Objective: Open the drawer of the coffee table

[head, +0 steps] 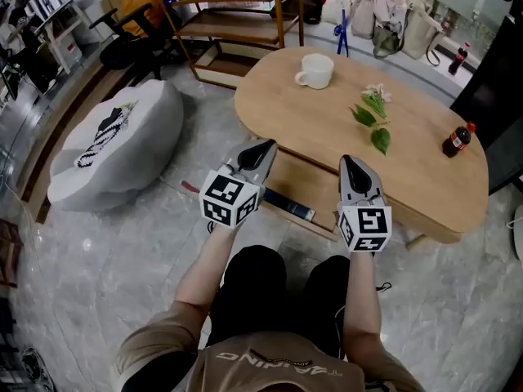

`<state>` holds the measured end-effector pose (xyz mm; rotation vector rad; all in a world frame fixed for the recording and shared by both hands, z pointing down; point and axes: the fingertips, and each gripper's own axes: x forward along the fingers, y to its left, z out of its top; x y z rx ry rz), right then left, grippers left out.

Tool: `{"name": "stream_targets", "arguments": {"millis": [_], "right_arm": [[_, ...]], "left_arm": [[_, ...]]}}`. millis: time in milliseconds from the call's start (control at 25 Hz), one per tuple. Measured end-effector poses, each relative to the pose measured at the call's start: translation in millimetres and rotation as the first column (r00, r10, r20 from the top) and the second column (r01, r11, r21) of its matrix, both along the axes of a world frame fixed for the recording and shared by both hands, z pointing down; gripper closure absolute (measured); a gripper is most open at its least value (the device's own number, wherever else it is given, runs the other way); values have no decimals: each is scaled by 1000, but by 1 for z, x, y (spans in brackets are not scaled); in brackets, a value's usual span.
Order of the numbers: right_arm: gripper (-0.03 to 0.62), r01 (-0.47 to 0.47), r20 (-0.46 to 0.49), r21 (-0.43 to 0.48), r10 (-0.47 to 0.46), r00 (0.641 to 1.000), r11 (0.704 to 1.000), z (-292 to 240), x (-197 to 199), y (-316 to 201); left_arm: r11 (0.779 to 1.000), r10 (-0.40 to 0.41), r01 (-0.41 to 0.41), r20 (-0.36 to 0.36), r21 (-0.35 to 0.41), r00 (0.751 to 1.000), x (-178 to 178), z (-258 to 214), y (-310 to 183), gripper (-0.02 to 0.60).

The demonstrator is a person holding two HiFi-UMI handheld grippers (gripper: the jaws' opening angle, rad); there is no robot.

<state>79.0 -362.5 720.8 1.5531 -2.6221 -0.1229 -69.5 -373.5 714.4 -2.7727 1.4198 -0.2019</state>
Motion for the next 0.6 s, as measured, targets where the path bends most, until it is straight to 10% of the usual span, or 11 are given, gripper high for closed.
{"name": "stream_targets", "arguments": {"millis": [600], "right_arm": [[589, -59, -36, -81, 56, 998, 995, -86, 4, -27]], "left_arm": [[985, 69, -77, -57, -152, 996, 24, -56, -33, 575]]}}
